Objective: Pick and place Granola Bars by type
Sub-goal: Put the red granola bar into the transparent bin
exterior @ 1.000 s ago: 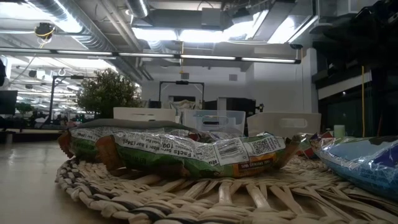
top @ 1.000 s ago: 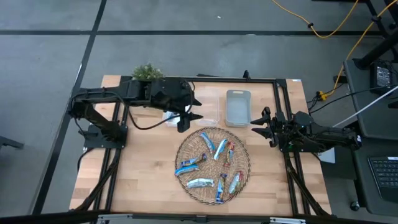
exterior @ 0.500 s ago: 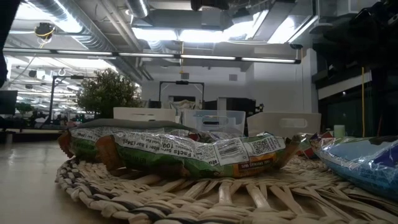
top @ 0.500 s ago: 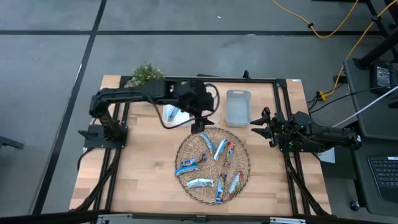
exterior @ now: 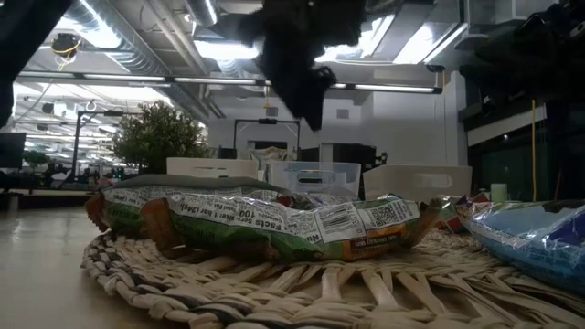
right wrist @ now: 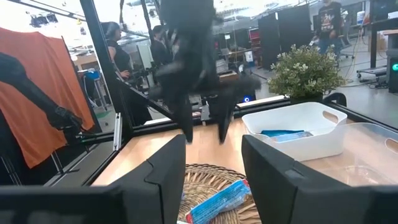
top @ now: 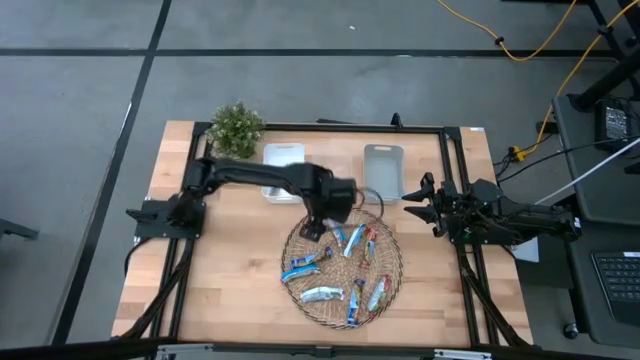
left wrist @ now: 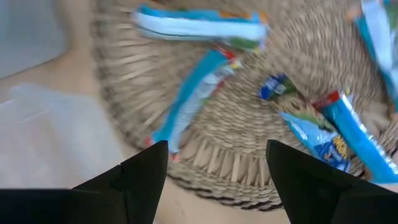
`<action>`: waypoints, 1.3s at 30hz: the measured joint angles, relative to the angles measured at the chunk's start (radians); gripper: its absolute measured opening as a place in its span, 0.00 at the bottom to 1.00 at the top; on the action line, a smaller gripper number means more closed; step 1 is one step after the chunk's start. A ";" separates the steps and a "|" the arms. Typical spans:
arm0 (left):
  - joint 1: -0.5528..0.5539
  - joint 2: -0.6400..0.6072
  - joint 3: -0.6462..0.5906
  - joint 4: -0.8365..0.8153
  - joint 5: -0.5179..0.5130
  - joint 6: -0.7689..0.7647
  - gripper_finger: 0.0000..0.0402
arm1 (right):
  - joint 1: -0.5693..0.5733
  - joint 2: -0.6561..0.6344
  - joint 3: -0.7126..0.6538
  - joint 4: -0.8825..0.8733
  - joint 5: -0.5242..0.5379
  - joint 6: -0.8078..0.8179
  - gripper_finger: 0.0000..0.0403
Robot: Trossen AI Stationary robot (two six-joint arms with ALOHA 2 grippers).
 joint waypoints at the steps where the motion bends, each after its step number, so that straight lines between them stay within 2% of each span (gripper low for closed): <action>1: -0.008 0.016 0.000 0.000 -0.002 0.025 0.66 | 0.000 0.000 0.000 0.000 0.000 0.000 0.40; 9: -0.051 0.119 0.000 0.010 -0.132 0.198 0.66 | 0.000 0.000 0.000 0.000 -0.024 0.001 0.40; 22: -0.018 0.167 0.002 0.191 -0.144 0.231 0.66 | 0.000 0.000 0.000 -0.015 -0.029 0.004 0.40; 30: -0.015 0.216 0.000 0.172 -0.142 0.231 0.65 | 0.000 -0.001 0.000 -0.036 -0.029 0.004 0.40; 34: -0.015 0.225 -0.001 0.154 -0.146 0.223 0.57 | 0.001 0.000 0.000 -0.045 -0.028 0.004 0.40; 39: -0.012 0.225 -0.001 0.138 -0.155 0.174 0.34 | 0.001 -0.001 0.000 -0.046 -0.033 0.001 0.40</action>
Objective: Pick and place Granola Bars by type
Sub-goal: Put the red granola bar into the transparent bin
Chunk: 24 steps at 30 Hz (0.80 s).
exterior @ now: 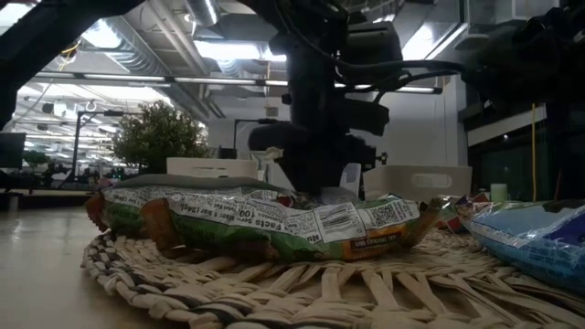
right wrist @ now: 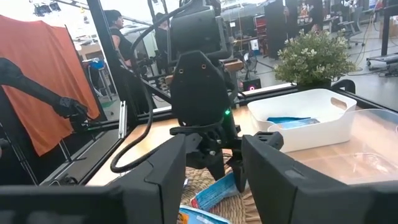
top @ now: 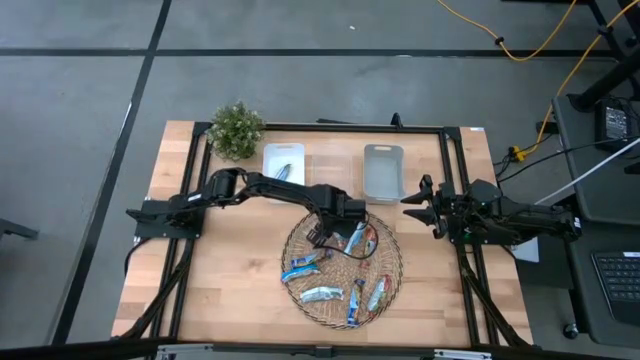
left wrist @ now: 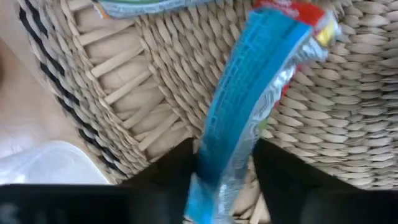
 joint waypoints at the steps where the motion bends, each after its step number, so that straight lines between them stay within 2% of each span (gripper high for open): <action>1: 0.001 0.000 0.000 -0.001 0.002 -0.008 0.29 | 0.000 0.000 0.000 0.000 0.000 0.000 0.40; 6: 0.003 0.000 0.002 -0.023 0.007 -0.051 0.05 | 0.000 0.000 0.000 -0.003 -0.001 -0.002 0.40; 13: 0.001 -0.041 0.030 -0.155 -0.012 -0.097 0.06 | 0.000 0.000 0.000 -0.004 -0.002 -0.002 0.40; 19: 0.003 -0.125 0.147 -0.235 -0.044 -0.156 0.03 | 0.000 0.000 0.000 -0.006 -0.002 -0.005 0.40; 24: 0.025 -0.229 0.283 -0.211 -0.052 -0.301 0.05 | 0.000 0.000 0.000 -0.006 -0.002 -0.004 0.40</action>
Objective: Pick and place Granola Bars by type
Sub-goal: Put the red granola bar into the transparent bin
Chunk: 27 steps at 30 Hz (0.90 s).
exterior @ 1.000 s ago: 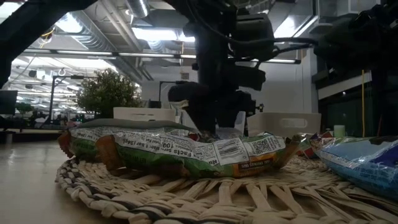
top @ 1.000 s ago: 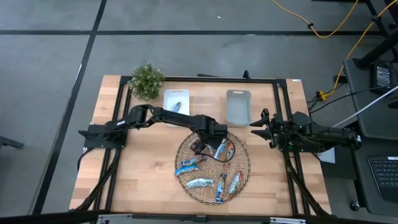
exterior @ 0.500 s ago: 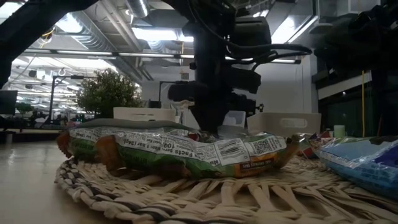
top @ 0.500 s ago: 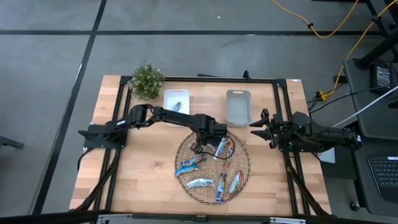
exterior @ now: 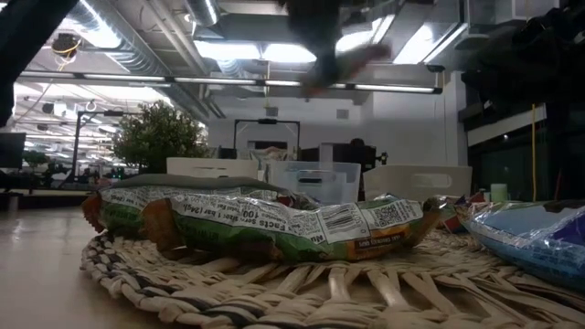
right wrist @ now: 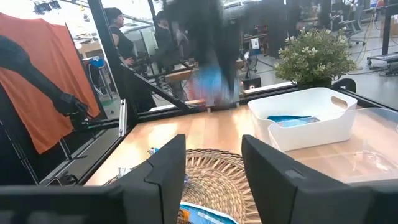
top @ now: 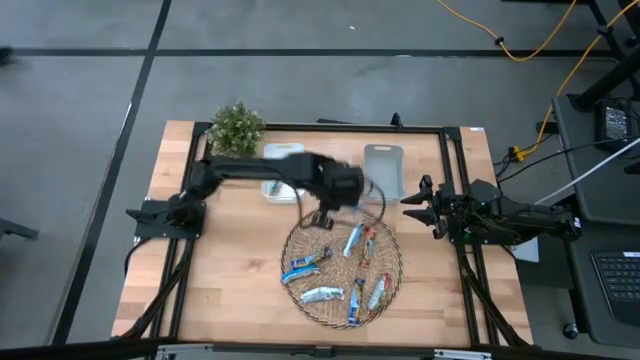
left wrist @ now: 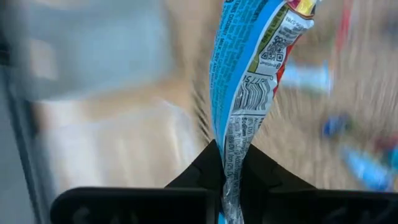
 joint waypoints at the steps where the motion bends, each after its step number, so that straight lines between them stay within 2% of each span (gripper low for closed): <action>1: 0.003 -0.025 0.023 0.014 -0.017 -0.045 0.05 | 0.000 0.000 0.000 0.000 0.000 0.000 0.40; 5: 0.012 -0.152 0.055 0.088 -0.095 -0.216 0.04 | 0.000 0.000 0.000 0.000 0.000 -0.001 0.40; 10: 0.009 -0.270 0.054 0.161 -0.158 -0.286 0.05 | 0.000 0.000 0.000 0.001 0.000 -0.001 0.40; 18: 0.056 -0.323 0.053 0.264 -0.333 -0.364 0.05 | 0.000 0.000 0.000 0.002 0.000 -0.030 0.40; 22: 0.149 -0.303 0.054 0.413 -0.306 -0.389 0.04 | 0.000 0.000 0.000 0.002 0.011 -0.035 0.40; 27: 0.246 -0.277 0.053 0.419 -0.261 -0.429 0.05 | 0.000 0.000 0.000 0.002 0.014 -0.029 0.40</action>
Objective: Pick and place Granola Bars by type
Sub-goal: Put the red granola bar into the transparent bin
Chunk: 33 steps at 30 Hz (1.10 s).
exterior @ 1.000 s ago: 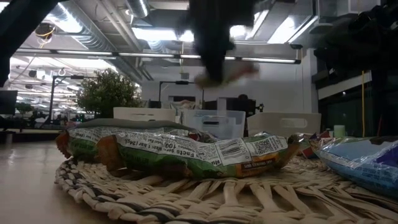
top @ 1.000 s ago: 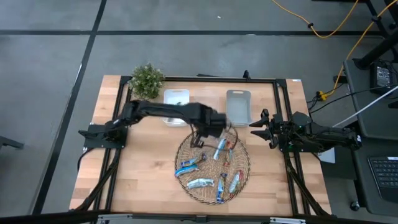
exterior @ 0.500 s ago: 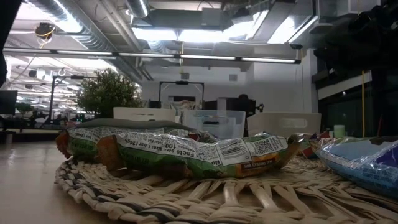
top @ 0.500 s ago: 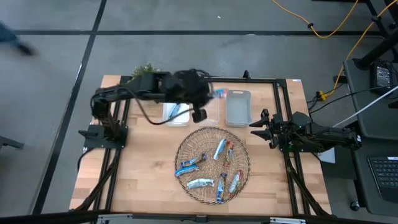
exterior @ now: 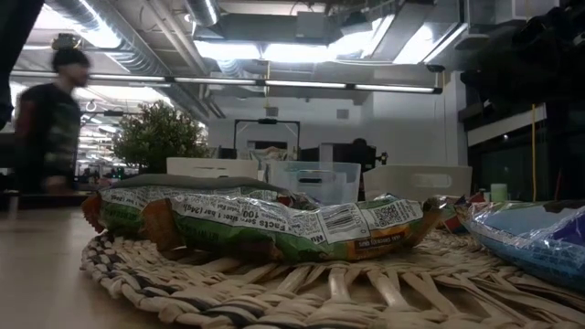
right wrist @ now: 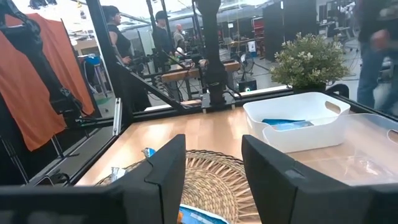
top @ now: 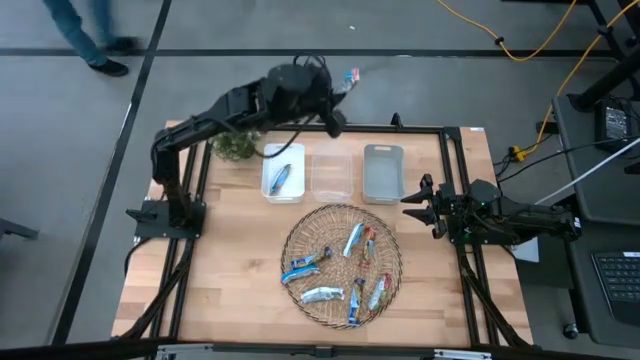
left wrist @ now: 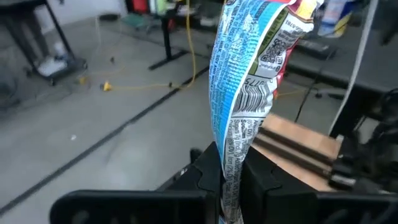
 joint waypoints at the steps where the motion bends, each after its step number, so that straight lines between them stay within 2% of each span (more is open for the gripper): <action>1: 0.014 0.002 0.000 -0.021 0.015 -0.011 0.05 | 0.000 0.000 0.000 0.000 0.001 0.002 0.40; 7: 0.048 0.101 0.000 -0.153 0.085 -0.081 0.05 | 0.000 0.000 0.000 -0.001 0.002 0.002 0.40; 13: 0.039 0.280 -0.001 -0.276 0.121 -0.080 0.05 | 0.000 0.000 0.000 -0.001 0.004 -0.020 0.40; 19: 0.033 0.418 -0.001 -0.316 0.189 -0.056 0.05 | 0.000 0.000 0.000 -0.001 0.005 -0.022 0.40; 29: 0.053 0.451 -0.001 -0.425 0.216 -0.053 0.06 | 0.000 0.000 0.000 -0.001 0.005 -0.021 0.40; 33: 0.065 0.451 -0.001 -0.440 0.254 -0.038 0.12 | 0.000 0.000 0.000 -0.001 0.004 -0.025 0.40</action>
